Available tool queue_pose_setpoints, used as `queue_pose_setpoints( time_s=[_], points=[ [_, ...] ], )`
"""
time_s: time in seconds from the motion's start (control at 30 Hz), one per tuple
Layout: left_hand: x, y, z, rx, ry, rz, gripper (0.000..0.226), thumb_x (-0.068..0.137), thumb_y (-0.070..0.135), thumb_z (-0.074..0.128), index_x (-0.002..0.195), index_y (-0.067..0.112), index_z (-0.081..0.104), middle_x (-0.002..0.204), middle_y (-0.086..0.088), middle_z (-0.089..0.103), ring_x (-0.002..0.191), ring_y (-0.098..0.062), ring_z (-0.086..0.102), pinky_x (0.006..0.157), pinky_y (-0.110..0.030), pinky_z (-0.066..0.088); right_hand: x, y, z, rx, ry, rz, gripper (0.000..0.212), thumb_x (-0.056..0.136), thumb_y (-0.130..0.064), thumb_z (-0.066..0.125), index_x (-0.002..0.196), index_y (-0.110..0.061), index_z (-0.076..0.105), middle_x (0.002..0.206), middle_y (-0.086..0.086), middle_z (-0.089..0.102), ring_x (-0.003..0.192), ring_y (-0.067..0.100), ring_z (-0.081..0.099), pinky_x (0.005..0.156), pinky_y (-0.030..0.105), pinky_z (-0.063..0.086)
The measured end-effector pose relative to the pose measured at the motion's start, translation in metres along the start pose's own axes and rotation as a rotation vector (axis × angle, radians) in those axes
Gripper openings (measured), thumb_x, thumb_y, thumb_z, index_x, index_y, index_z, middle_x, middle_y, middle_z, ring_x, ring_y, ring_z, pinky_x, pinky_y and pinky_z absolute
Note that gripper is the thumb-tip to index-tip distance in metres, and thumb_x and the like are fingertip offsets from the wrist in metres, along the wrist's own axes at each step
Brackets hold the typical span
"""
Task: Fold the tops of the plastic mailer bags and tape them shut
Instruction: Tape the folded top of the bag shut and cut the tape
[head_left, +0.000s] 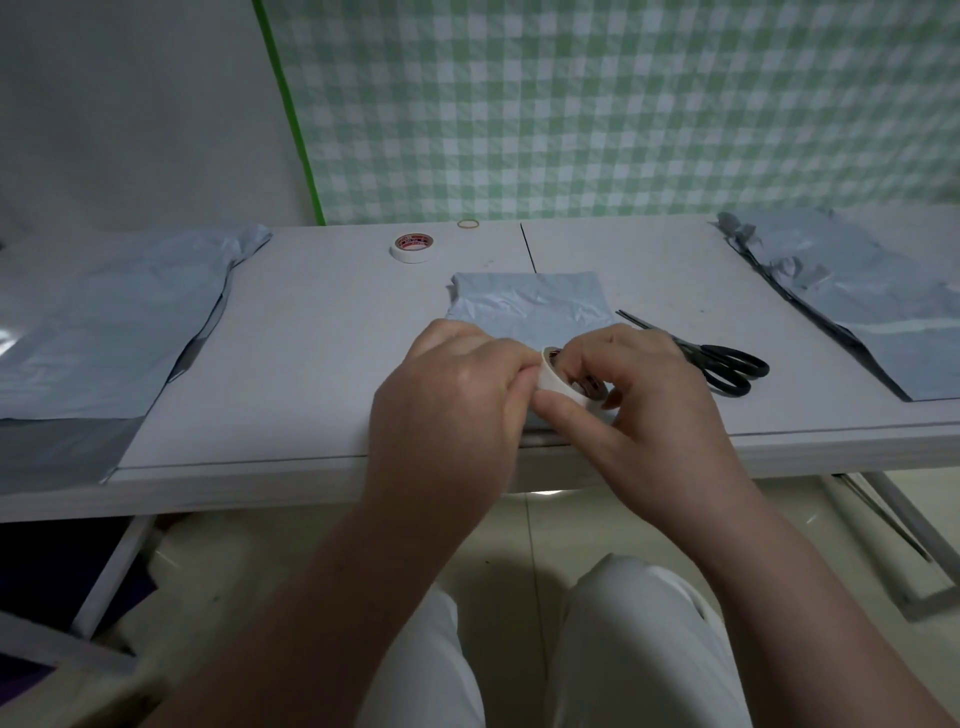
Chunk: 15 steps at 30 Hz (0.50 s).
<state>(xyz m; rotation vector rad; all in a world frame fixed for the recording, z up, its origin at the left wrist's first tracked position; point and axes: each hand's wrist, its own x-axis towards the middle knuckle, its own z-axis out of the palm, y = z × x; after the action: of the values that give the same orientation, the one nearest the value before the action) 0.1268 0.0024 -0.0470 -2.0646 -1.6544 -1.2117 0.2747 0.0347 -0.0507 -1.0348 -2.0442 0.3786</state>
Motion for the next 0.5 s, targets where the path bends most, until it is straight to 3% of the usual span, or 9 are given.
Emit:
queue_pose_setpoints(
  time_s=[0.1,0.23,0.33,0.4,0.5],
  points=[
    [0.003,-0.003,-0.002,-0.014,-0.03,0.025,0.022,0.085,0.022,0.051,0.076,0.013,0.068,0.072,0.0,0.065,0.075,-0.022,0.058,0.065,-0.035,0.043,0.0,0.001,-0.003,0.084,-0.012,0.01,0.015,0.073,-0.052,0.058,0.072,-0.037,0.058,0.092,-0.019,0.057,0.094,0.011,0.051,0.079,0.011,0.035],
    [0.007,-0.005,-0.001,-0.171,-0.063,-0.096,0.017,0.084,0.02,0.048,0.078,0.013,0.063,0.073,0.008,0.06,0.071,-0.01,0.052,0.064,-0.028,0.043,0.003,-0.001,-0.009,0.506,-0.115,0.144,0.017,0.075,-0.047,0.066,0.072,-0.03,0.066,0.112,-0.011,0.06,0.112,0.003,0.055,0.086,0.024,0.045],
    [0.01,-0.004,0.001,-0.314,-0.135,-0.243,0.012,0.085,0.018,0.048,0.075,0.02,0.054,0.067,0.012,0.053,0.063,-0.003,0.048,0.059,-0.017,0.037,0.005,-0.002,-0.007,0.816,-0.226,0.237,0.015,0.083,-0.038,0.061,0.074,-0.028,0.068,0.116,-0.001,0.066,0.104,0.019,0.064,0.085,0.031,0.052],
    [0.012,-0.004,0.0,-0.384,-0.212,-0.347,0.021,0.091,0.015,0.05,0.072,0.022,0.051,0.064,0.006,0.054,0.058,-0.01,0.051,0.058,-0.023,0.04,0.008,-0.002,-0.006,0.881,-0.235,0.253,0.014,0.082,-0.035,0.064,0.075,-0.024,0.069,0.106,0.007,0.07,0.093,0.025,0.066,0.084,0.031,0.052],
    [0.016,-0.006,-0.006,-0.479,-0.263,-0.439,0.02,0.091,0.01,0.049,0.073,0.018,0.055,0.074,-0.015,0.061,0.071,-0.032,0.059,0.067,-0.041,0.046,0.015,-0.003,-0.01,0.809,-0.242,0.268,0.014,0.079,-0.031,0.067,0.067,-0.024,0.069,0.094,0.012,0.07,0.082,0.02,0.062,0.085,0.039,0.05]
  ],
)
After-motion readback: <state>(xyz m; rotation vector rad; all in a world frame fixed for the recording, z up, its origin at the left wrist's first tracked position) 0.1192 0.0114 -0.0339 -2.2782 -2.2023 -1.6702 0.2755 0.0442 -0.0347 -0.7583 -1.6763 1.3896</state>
